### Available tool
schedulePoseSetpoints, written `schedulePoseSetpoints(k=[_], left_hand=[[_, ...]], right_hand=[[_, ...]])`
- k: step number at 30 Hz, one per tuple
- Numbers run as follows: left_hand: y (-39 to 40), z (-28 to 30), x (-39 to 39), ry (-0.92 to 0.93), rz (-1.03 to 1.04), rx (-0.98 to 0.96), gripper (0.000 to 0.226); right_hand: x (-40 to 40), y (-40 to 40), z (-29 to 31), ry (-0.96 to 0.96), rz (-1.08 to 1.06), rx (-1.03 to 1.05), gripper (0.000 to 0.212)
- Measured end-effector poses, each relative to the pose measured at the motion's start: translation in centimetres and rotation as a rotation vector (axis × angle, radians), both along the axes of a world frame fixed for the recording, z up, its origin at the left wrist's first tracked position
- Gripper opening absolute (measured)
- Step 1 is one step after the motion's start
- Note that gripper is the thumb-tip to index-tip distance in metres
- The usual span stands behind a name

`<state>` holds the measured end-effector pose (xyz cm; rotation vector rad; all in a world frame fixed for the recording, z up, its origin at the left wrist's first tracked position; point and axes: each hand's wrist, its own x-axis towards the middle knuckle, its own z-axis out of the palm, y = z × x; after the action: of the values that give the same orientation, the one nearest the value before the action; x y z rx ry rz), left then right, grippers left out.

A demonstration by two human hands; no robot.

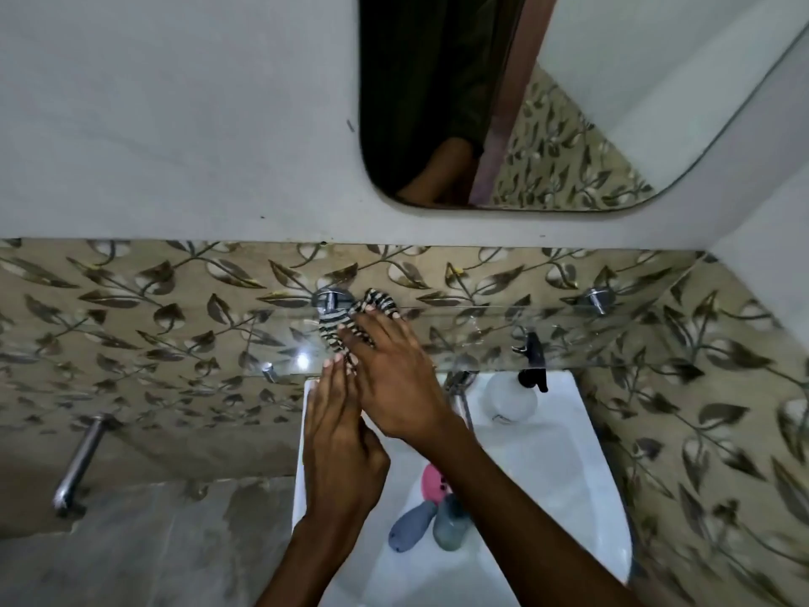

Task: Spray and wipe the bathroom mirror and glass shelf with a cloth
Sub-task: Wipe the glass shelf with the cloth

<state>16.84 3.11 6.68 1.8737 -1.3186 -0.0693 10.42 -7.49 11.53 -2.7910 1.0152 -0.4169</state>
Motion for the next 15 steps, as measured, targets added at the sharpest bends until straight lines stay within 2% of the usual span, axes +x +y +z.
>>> schedulePoseSetpoints(k=[1,3,7,10,12,15], left_hand=[[0.2,-0.1,0.1,-0.009,-0.003,-0.002,0.075],[0.5,-0.2,0.4,-0.034,-0.043,0.002,0.074],[0.7,0.3,0.9,-0.039,-0.090,0.030,0.072],[0.1,0.5,0.3,-0.053,-0.152,0.045,0.073],[-0.7,0.5,-0.6,-0.070,-0.196,0.050,0.075],[-1.6,0.5,-2.0,-0.054,-0.229,0.054,0.076]], right_hand=[[-0.6,-0.3,0.0,-0.012,0.028,0.012,0.056],[-2.9,-1.1,-0.3,-0.040,-0.048,0.032,0.050],[-9.1,-3.1,-0.9,-0.077,-0.484,-0.012,0.052],[-8.9,-3.8,-0.5,0.014,-0.684,-0.048,0.058],[-6.7,-3.2,-0.2,0.073,-0.590,-0.055,0.062],[-5.6,-2.0,-0.6,0.066,-0.220,-0.041,0.063]])
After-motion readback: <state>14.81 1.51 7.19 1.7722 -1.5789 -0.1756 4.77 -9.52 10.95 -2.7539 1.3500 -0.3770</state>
